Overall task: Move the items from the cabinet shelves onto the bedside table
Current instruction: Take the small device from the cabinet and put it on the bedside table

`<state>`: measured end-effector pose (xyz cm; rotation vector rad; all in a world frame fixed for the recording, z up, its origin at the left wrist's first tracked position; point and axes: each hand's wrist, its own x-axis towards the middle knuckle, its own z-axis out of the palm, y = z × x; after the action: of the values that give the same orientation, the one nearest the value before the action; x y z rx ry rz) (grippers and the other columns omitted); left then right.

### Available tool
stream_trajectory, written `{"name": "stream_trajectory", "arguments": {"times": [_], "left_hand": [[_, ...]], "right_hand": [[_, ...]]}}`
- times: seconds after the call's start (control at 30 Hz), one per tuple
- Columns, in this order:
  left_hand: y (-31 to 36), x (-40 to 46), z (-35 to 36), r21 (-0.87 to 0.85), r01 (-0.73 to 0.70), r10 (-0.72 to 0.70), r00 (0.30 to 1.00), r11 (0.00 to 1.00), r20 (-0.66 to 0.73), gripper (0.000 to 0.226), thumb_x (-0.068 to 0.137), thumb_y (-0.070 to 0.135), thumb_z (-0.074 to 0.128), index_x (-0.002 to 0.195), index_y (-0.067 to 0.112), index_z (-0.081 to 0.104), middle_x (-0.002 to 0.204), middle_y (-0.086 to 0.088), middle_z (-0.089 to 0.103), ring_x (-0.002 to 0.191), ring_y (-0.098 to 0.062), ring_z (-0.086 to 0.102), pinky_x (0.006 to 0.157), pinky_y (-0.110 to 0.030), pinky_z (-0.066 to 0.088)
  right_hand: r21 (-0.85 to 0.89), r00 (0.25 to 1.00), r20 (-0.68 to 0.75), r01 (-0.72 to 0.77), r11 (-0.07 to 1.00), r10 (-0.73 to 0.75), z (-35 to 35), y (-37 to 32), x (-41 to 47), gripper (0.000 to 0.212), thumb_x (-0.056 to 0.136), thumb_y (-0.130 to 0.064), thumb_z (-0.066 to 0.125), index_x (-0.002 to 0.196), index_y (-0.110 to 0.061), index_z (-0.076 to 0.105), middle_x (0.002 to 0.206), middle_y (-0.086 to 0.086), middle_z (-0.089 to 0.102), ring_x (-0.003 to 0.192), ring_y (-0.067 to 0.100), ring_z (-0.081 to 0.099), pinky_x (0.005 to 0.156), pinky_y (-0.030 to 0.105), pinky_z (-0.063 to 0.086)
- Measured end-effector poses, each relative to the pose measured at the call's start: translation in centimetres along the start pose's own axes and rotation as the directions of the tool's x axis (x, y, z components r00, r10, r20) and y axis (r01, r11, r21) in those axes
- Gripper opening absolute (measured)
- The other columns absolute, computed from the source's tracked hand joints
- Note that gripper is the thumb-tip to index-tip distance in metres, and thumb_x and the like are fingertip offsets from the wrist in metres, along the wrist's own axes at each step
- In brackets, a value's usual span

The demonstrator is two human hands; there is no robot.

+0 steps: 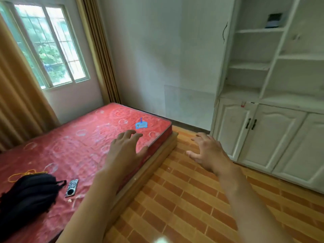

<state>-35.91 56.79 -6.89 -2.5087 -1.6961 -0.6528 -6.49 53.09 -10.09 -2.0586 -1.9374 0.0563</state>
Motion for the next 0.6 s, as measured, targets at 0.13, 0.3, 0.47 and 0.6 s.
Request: {"name": "stream_trajectory", "arguments": {"times": [0.13,0.3,0.47,0.6], "left_hand": [[7.3,4.9,1.8,-0.024,-0.07,0.07,0.998,0.997,-0.008,0.053,0.094,0.054,0.058,0.14,0.028,0.057,0.145,0.001,0.053,0.134,-0.025,0.046,0.107,-0.047,0.043],[15.7,10.8,4.1,-0.04,-0.135,0.135,0.991,0.99,-0.017,0.052,0.093,0.054,0.059,0.139,0.029,0.058,0.142,0.001,0.056,0.131,-0.025,0.048,0.106,-0.048,0.043],[23.1,15.0,6.6,-0.044,-0.188,0.188,0.982,0.981,-0.007,0.053,0.093,0.061,0.051,0.139,0.035,0.054,0.145,0.006,0.052,0.135,-0.021,0.046,0.107,-0.047,0.042],[28.4,17.6,8.0,-0.052,-0.239,0.24,0.971,0.97,0.004,0.068,0.086,0.069,0.036,0.141,0.034,0.054,0.145,0.005,0.054,0.134,-0.021,0.048,0.106,-0.046,0.043]], "right_hand": [[-0.01,0.998,-0.039,-0.058,0.998,0.058,-4.0,7.7,1.2,0.065,0.096,-0.058,0.059,0.152,-0.027,0.047,0.158,0.0,0.042,0.142,0.024,0.042,0.116,0.046,0.036],[-0.04,0.99,-0.086,-0.118,0.992,0.114,-7.9,17.1,2.8,0.068,0.094,-0.061,0.059,0.151,-0.027,0.047,0.158,0.0,0.044,0.143,0.024,0.042,0.115,0.047,0.036],[-0.08,0.978,-0.11,-0.185,0.98,0.176,-11.2,25.2,2.9,0.071,0.092,-0.065,0.055,0.152,-0.028,0.045,0.158,0.0,0.043,0.142,0.023,0.043,0.114,0.047,0.036],[-0.074,0.966,-0.133,-0.234,0.969,0.223,-13.6,30.3,2.4,0.072,0.092,-0.063,0.053,0.154,-0.029,0.042,0.158,-0.002,0.042,0.143,0.022,0.04,0.115,0.046,0.034]]}}
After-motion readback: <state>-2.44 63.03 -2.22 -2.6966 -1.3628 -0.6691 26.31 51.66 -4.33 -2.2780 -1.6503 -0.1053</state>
